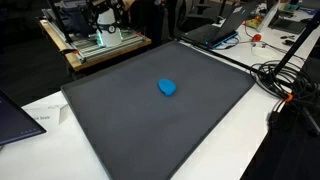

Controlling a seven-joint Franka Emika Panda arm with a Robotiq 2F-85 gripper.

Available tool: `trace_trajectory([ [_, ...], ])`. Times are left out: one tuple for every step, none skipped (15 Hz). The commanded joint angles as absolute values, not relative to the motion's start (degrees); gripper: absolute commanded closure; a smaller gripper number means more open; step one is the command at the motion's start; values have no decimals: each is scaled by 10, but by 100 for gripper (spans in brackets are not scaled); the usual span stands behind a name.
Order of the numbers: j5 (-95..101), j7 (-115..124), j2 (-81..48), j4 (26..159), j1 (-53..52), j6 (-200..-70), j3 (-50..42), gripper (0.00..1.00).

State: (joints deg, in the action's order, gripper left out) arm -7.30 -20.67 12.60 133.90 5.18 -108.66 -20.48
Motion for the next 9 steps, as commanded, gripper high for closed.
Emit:
trace_trajectory([
  [-77,-211,124,1338,73,-1085,-185,0],
  [-77,-211,124,1338,73,-1085,-185,0],
  [-77,-211,124,1338,73,-1085,-185,0],
  [-77,-211,124,1338,73,-1085,-185,0],
  [-77,-211,124,1338,73,-1085,-185,0],
  [-77,-211,124,1338,73,-1085,-185,0],
  [-77,-211,124,1338,73,-1085,-185,0],
  [-77,-211,124,1338,73,-1085,-185,0],
  [-64,-200,143,1352,69,-1093,-171,0],
])
